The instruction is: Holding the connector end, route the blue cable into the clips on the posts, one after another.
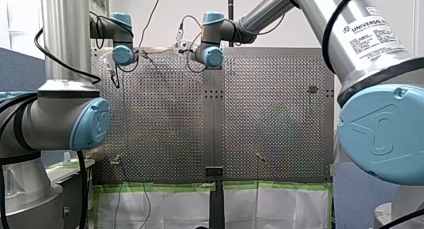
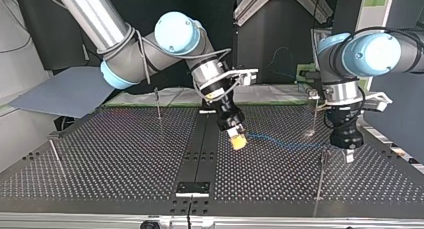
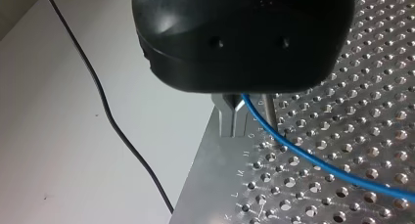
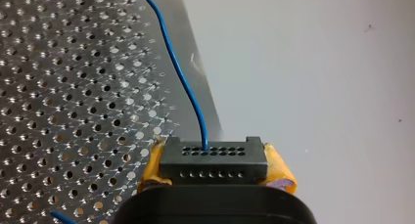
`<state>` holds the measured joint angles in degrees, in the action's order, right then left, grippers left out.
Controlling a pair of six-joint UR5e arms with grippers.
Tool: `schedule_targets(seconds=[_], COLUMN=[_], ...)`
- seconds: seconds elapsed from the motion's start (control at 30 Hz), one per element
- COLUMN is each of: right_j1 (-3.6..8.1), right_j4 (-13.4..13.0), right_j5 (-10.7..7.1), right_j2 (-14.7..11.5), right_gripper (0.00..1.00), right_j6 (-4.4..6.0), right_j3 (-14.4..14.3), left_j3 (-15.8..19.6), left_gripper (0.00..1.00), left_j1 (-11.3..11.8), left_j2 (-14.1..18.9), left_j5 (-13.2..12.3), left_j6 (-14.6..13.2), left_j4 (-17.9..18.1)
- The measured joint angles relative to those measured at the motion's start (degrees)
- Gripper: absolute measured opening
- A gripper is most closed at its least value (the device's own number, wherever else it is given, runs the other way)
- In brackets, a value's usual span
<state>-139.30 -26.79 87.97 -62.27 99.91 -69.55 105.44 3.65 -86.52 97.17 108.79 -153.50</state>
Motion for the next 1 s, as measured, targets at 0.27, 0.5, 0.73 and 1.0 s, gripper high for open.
schedule_targets(seconds=[0.27,0.5,0.73,1.0], right_j1=[0.19,0.44,0.56,1.16], right_j4=[0.05,-0.04,0.31,0.51], right_j5=[0.02,0.06,-0.17,-0.18], right_j2=[0.39,0.63,1.58,2.04], right_gripper=[0.00,0.00,0.00,0.00], right_j6=[0.04,0.04,0.04,0.04], right_j3=[0.21,0.26,1.63,2.78], left_j3=[-0.15,-0.26,-1.83,-4.11], left_gripper=[0.00,0.00,0.00,0.00], left_j1=[0.69,1.43,2.17,3.36], left_j2=[-0.73,-1.80,-3.16,-5.01], left_j5=[-1.54,-3.27,-4.68,-6.50], left_j6=[1.24,3.25,6.46,9.08], left_j4=[1.41,2.51,2.86,2.49])
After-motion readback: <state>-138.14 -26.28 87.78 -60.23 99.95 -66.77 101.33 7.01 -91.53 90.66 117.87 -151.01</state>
